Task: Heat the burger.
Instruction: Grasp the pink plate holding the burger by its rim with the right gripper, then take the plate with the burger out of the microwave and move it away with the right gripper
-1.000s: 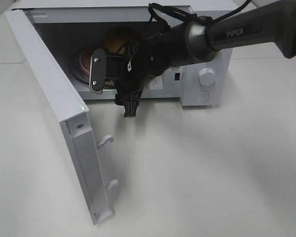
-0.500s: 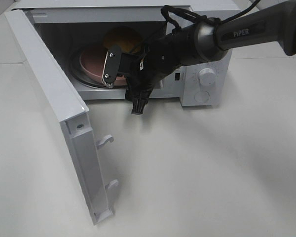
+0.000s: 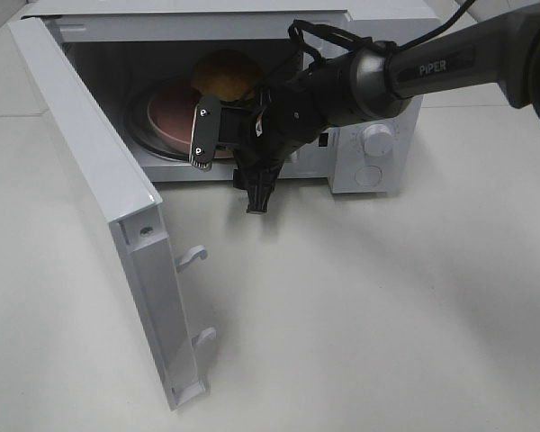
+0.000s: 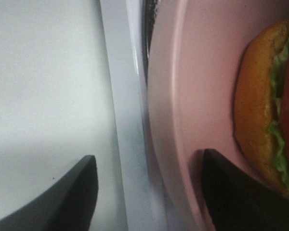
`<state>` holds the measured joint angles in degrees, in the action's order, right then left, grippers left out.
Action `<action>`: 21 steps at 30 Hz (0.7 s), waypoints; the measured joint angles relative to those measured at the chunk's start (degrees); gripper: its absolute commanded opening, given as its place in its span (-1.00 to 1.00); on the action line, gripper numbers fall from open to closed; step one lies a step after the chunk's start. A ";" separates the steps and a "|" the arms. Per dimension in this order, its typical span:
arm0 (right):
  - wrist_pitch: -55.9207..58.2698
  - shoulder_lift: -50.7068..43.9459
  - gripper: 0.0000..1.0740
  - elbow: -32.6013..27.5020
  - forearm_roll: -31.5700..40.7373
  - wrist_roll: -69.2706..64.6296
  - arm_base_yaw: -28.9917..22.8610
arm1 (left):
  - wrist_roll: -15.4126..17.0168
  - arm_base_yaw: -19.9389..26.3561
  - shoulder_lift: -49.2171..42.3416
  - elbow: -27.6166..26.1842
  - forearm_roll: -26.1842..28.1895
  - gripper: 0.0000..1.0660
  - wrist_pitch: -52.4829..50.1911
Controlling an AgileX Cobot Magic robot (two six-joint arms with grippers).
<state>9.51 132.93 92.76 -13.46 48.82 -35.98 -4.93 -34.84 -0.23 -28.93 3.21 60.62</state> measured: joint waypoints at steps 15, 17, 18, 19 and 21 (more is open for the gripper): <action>-0.40 -0.46 -1.00 0.40 -1.32 0.46 -0.40 | 0.00 0.00 0.00 0.00 0.00 -0.99 0.00; -0.17 -0.63 -1.00 0.40 -1.32 0.46 -0.40 | 0.00 0.00 0.00 0.00 0.00 -0.99 0.00; 0.11 -0.74 -1.00 0.40 -1.32 0.46 -0.40 | 0.00 0.00 0.00 0.00 0.00 -0.99 0.00; 0.11 -0.74 -1.00 0.40 -1.32 0.46 -0.40 | 0.00 0.00 0.00 0.00 0.00 -0.99 0.00; 1.38 -1.03 -1.00 0.40 -1.26 0.69 -0.57 | 0.00 0.00 0.00 0.00 0.00 -0.99 0.00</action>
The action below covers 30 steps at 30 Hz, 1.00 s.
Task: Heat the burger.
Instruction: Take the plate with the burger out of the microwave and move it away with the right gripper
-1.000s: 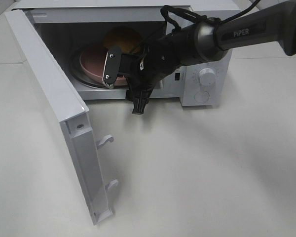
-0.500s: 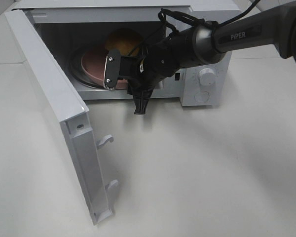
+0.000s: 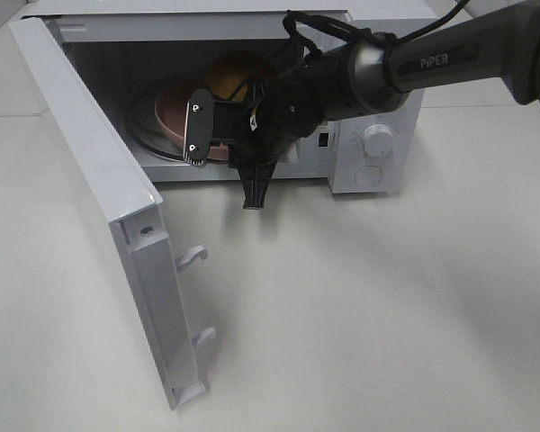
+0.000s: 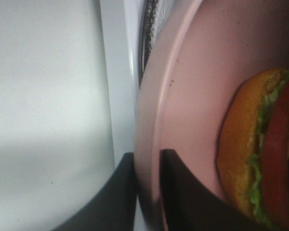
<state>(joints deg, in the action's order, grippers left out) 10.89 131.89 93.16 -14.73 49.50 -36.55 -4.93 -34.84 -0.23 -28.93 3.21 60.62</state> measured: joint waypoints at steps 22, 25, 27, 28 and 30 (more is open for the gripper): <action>15.53 -5.61 -1.00 -0.40 1.20 8.42 -4.18 | 0.00 0.00 0.00 0.00 0.00 -0.99 0.00; 16.10 -6.53 -1.00 -1.38 1.20 9.63 -4.18 | 0.00 0.00 0.00 0.00 0.00 -0.99 0.00; 16.16 -6.76 -1.00 -1.89 1.20 9.85 -4.18 | 0.00 0.00 0.00 0.00 0.00 -0.99 0.00; 16.16 -8.02 -1.00 -3.27 1.20 10.60 -4.18 | 0.00 0.00 0.00 0.00 0.00 -0.99 0.00; 16.27 -9.22 -1.00 -4.76 1.32 11.40 -4.30 | 0.00 0.00 0.00 0.00 0.00 -0.99 0.00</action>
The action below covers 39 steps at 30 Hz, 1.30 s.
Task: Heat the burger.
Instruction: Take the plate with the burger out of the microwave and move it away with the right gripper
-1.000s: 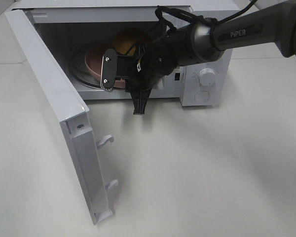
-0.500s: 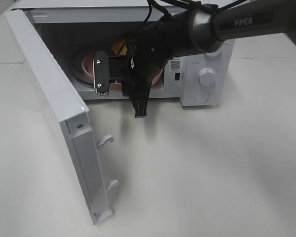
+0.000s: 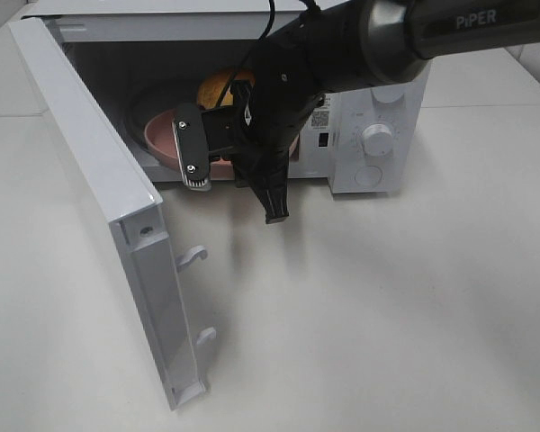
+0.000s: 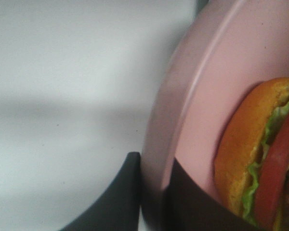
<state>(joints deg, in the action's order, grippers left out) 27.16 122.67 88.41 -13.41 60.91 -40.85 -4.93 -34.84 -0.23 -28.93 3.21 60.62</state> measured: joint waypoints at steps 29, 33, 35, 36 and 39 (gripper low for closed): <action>-3.67 -21.26 -1.00 -29.68 -2.12 10.08 -0.23 | 0.00 0.00 0.00 0.00 0.00 -0.99 0.00; -3.67 -24.58 -1.00 -32.89 -2.58 10.14 -0.06 | 0.00 0.00 0.00 0.00 0.00 -0.99 0.00; -3.84 -26.81 -1.00 -35.81 -3.72 10.14 -0.06 | 0.00 0.00 0.00 0.00 0.00 -0.99 0.00; -3.84 -26.81 -1.00 -35.81 -3.72 10.14 -0.06 | 0.00 0.00 0.00 0.00 0.00 -0.99 0.00; -3.84 -29.62 -1.00 -39.19 -5.21 9.63 -0.06 | 0.00 0.00 0.00 0.00 0.00 -0.99 0.00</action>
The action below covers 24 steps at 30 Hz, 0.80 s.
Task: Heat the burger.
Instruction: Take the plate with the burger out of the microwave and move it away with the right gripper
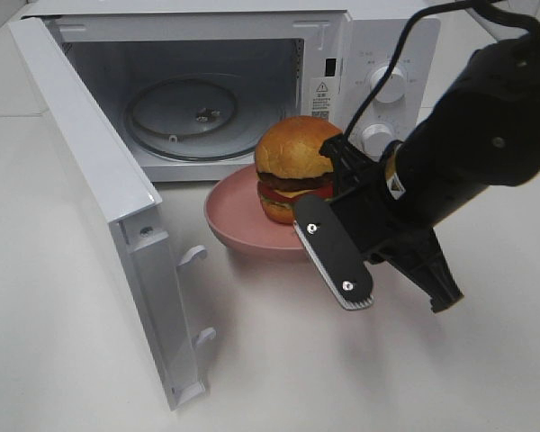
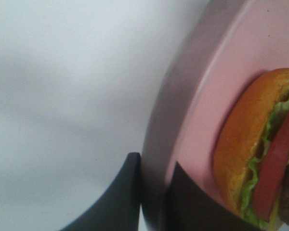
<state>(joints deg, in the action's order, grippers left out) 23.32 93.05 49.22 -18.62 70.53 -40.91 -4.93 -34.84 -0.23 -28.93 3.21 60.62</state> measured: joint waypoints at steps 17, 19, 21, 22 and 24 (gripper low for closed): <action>4.35 -15.70 -1.00 -17.02 -9.97 -21.83 0.11 | 0.00 0.00 0.00 0.00 0.00 -0.99 0.00; 5.10 -16.33 -1.00 -18.22 -10.43 -24.24 0.11 | 0.00 0.00 0.00 0.00 0.00 -0.99 0.00; 5.27 -16.39 -1.00 -18.91 -10.89 -25.73 0.11 | 0.00 0.00 0.00 0.00 0.00 -0.99 0.00; 5.50 -16.44 -1.00 -20.40 -12.15 -28.82 0.11 | 0.00 0.00 0.00 0.00 0.00 -0.99 0.00; 5.39 -16.44 -1.00 -21.89 -13.64 -32.31 0.11 | 0.00 0.00 0.00 0.00 0.00 -0.99 0.00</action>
<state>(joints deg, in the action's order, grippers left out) 28.71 76.60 27.33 -32.26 38.22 -40.79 -4.93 -34.84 -0.23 -28.93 3.21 60.62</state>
